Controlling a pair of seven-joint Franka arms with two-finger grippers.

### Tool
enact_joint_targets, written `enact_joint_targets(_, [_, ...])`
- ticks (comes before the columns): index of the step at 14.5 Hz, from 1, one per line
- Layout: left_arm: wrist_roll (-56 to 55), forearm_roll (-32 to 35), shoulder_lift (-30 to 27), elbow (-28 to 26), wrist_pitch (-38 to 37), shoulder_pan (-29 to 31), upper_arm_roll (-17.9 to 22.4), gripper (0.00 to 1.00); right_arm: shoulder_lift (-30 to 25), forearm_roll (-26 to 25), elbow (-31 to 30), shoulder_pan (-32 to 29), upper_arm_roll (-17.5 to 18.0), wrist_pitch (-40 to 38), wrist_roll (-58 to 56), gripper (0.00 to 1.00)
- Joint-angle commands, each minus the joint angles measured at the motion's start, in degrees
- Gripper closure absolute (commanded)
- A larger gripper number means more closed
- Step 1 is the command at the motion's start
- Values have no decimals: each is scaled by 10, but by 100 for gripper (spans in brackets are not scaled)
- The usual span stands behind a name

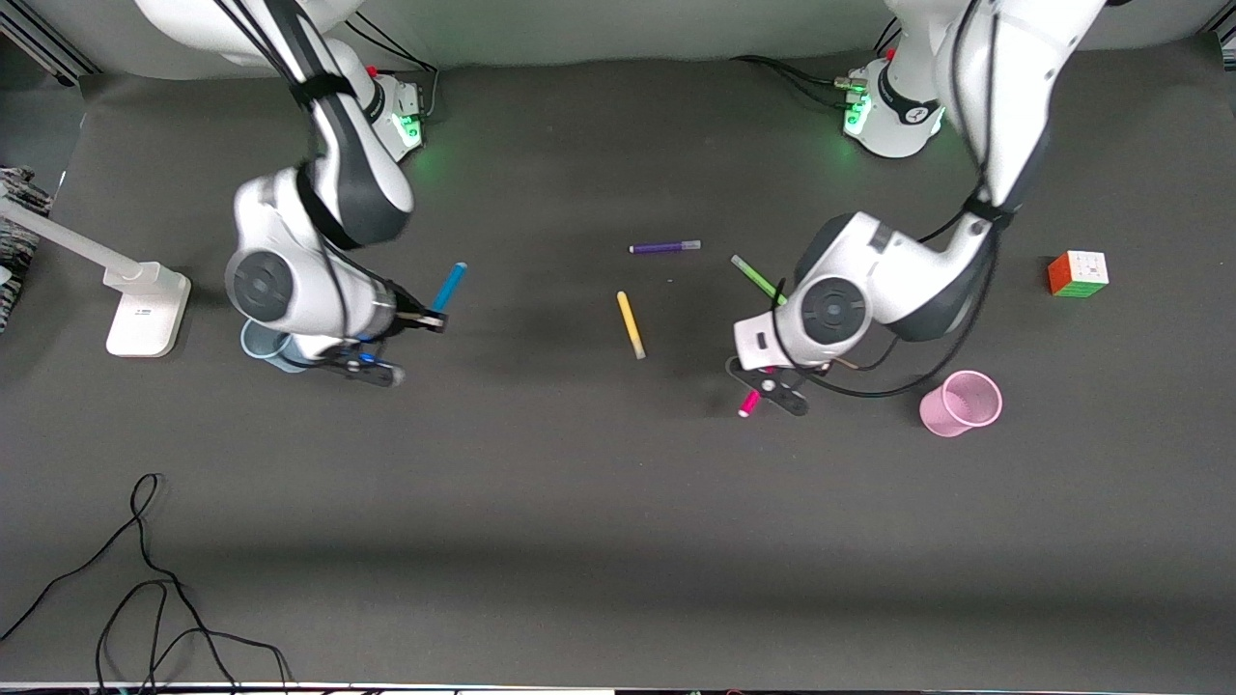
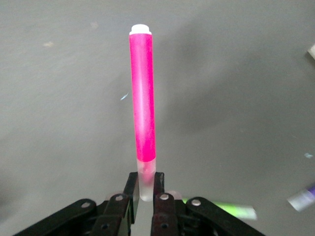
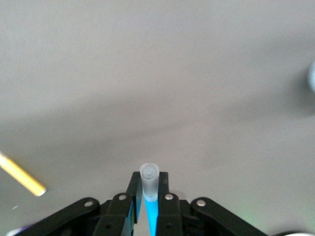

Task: Place pink and blue markers in matching cups
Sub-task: 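Carry the blue marker to the blue cup while the left carries pink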

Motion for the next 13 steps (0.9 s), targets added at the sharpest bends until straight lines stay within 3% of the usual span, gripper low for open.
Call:
enact_joint_targets(1, [27,-33,-49,41,-127,46,-2,100,-40,-88,-8,7,-6,17,8,100])
enact_joint_targets(5, [33,-41,-69,129,-280,135,2,100,-65,-140,-9,6,-55,70,-41,100])
enact_joint_targets(7, [23,-34,-68,161,-323,180,4,100,-76,-141,-13,6,-85,84,-106,100])
enact_joint_targets(9, [23,-15,-70,171,-335,222,4,100,-85,-144,-13,7,-105,84,-165,100])
enact_joint_targets(13, [24,34,-61,173,-343,235,14,100,-107,-190,-29,5,-151,91,-235,100])
